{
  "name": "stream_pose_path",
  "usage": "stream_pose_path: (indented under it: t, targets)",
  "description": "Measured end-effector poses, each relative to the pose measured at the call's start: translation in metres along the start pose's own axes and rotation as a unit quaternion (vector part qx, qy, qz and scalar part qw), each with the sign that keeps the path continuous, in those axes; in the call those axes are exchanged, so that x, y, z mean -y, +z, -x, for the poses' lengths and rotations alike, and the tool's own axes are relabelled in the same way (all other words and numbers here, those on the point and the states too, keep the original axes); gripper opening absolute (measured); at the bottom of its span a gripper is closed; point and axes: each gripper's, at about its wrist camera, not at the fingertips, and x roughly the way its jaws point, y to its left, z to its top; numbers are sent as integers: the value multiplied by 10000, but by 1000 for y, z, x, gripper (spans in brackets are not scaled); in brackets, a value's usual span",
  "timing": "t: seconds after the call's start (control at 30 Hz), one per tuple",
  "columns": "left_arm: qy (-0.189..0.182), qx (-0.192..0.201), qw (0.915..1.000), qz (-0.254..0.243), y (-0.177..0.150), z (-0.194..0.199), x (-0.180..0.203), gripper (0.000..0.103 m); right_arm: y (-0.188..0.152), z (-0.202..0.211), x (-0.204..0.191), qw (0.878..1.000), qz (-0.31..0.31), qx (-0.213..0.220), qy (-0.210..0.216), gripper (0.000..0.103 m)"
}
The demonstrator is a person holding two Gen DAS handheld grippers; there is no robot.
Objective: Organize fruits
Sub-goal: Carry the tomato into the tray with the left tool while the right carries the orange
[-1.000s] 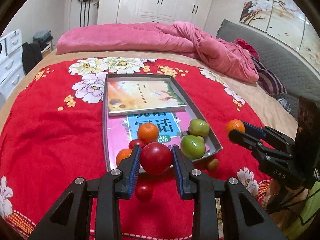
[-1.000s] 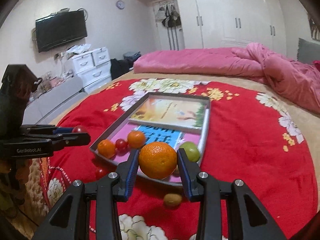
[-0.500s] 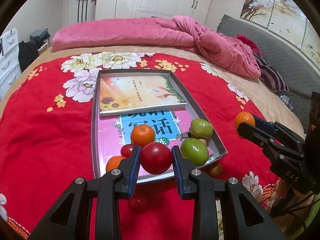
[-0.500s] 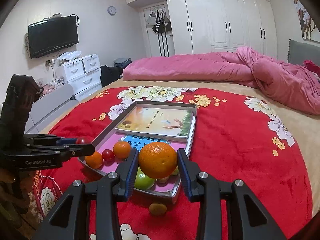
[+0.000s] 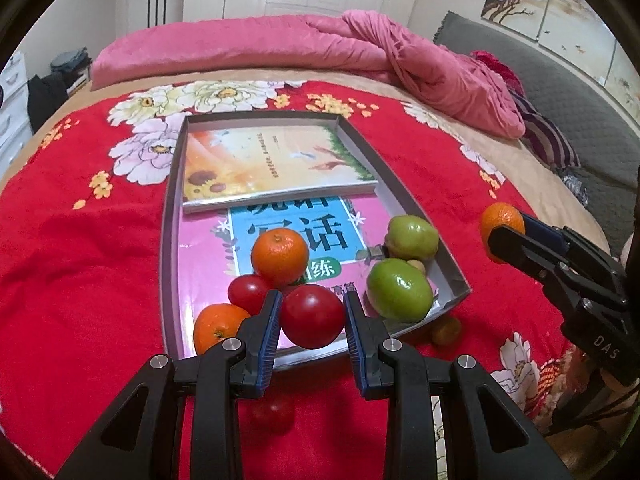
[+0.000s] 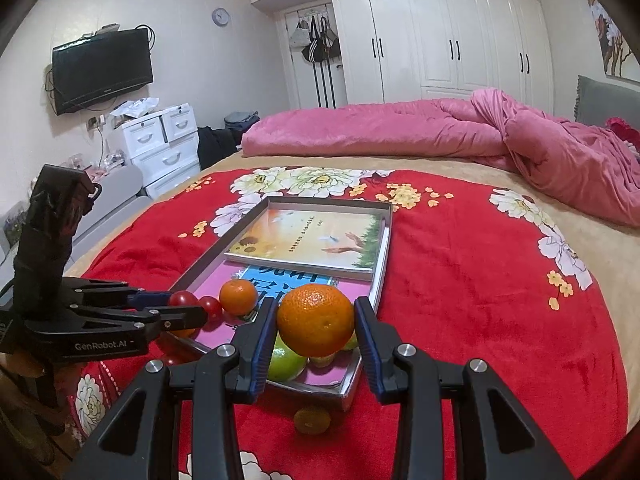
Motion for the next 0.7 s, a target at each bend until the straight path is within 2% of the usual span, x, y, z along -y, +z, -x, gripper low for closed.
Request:
stream_pose_path:
  t: [0.47, 0.7]
  targets:
    - [-4, -349, 9993, -91, -5, -24, 0, 32, -6, -11, -1, 9997, 79, -209, -135, 39]
    - [6, -351, 9993, -115, -6, -25, 0, 32, -8, -16, -3, 9993, 146, -292, -165, 39]
